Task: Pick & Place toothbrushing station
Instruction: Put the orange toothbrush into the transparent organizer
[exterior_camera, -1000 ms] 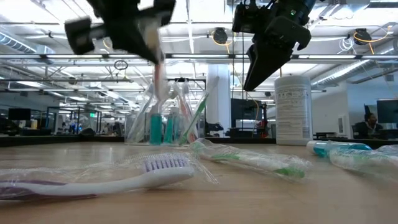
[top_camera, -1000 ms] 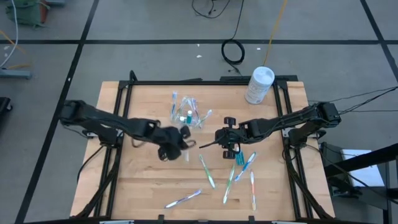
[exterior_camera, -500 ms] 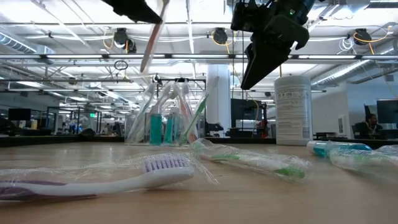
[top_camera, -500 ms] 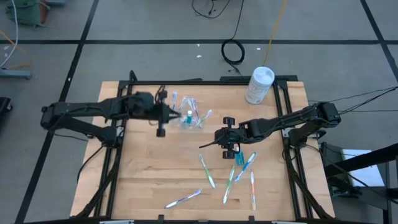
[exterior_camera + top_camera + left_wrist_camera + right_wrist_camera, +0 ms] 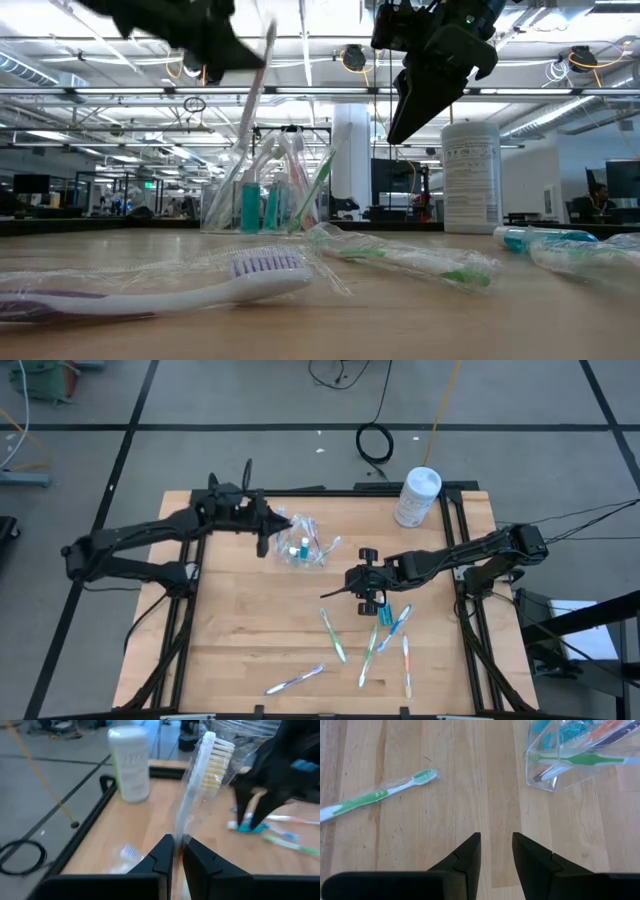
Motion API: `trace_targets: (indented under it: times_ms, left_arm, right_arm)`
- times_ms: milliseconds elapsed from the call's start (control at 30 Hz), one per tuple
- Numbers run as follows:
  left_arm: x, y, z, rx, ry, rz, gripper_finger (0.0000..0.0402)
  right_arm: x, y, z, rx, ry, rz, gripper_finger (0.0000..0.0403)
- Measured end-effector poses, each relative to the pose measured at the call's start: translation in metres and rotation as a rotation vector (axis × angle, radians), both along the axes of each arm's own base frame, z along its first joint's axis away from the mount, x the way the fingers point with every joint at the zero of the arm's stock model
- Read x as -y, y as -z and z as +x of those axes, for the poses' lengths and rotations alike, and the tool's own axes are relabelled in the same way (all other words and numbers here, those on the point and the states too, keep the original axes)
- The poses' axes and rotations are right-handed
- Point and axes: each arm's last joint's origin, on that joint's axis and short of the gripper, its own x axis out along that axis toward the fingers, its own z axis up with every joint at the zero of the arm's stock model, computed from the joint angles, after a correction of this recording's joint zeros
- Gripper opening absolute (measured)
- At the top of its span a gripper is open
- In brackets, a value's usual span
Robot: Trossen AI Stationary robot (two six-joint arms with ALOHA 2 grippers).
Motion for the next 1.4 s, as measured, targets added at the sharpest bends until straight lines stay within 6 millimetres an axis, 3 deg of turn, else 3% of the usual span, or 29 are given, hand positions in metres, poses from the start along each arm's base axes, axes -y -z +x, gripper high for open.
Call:
trace_targets:
  times_ms: [200, 467, 733, 1400]
  left_arm:
    - [-0.009, 0.046, -0.013, 0.144, -0.116, -0.067, 0.0034]
    - [-0.008, 0.1, -0.031, 0.071, -0.323, -0.114, 0.0035]
    - [-0.006, 0.115, -0.038, 0.106, -0.459, -0.256, 0.0035]
    - [-0.001, 0.121, -0.037, 0.003, -0.404, -0.112, 0.0036]
  right_arm:
    - [0.0, 0.0, 0.0, 0.0, 0.0, 0.0, 0.0102]
    - [0.0, 0.0, 0.0, 0.001, 0.001, 0.0, 0.0102]
    - [0.0, 0.0, 0.0, 0.003, 0.002, 0.001, 0.0102]
    - [0.0, 0.0, 0.001, 0.007, 0.0, 0.001, 0.0102]
